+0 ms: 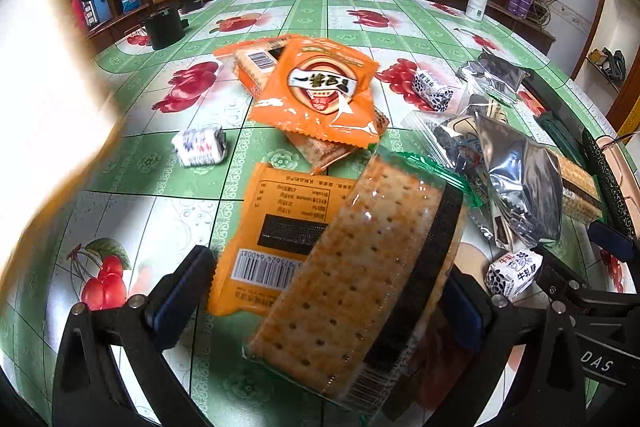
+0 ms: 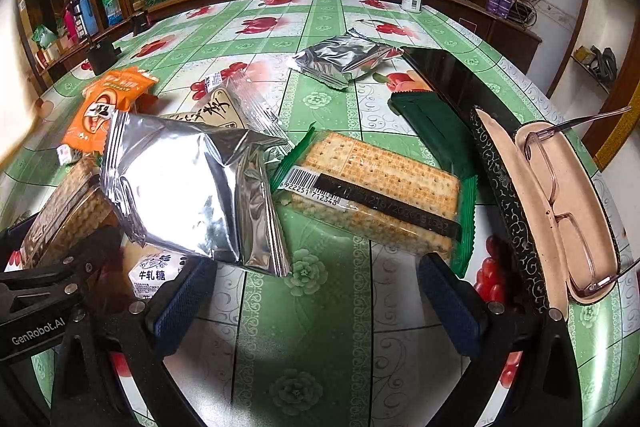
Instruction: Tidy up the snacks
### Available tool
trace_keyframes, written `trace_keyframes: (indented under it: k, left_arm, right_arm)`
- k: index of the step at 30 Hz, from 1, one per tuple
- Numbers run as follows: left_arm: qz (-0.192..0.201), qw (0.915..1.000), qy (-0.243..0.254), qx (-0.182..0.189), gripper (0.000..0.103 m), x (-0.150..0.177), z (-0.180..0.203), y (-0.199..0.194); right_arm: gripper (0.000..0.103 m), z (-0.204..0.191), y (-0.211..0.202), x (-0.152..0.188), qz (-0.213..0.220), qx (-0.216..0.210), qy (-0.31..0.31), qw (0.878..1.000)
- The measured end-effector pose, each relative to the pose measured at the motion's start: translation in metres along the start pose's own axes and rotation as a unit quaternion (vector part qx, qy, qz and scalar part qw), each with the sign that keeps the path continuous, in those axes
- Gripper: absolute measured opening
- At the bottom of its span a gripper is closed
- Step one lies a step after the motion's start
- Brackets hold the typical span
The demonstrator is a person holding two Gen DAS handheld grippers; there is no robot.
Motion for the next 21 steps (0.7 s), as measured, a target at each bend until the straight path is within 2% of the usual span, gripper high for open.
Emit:
trace_keyframes:
  k: [21]
  left_arm:
    - [0.0, 1.0, 0.001, 0.0, 0.103, -0.0001, 0.0004, 0.0003]
  right_arm:
    - [0.102, -0.0002, -0.0002, -0.0002, 0.0, 0.0, 0.0, 1.0]
Point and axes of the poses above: each gripper's, at about its wrist camera, not at the fingertips, and y roughly the way its jaws point, z to its right, x to its underside, the point moved 5 cm from there along y, roughly the way its jaws point, and after that the axes turned 14 degrees about -x, right-handed, at the moved point
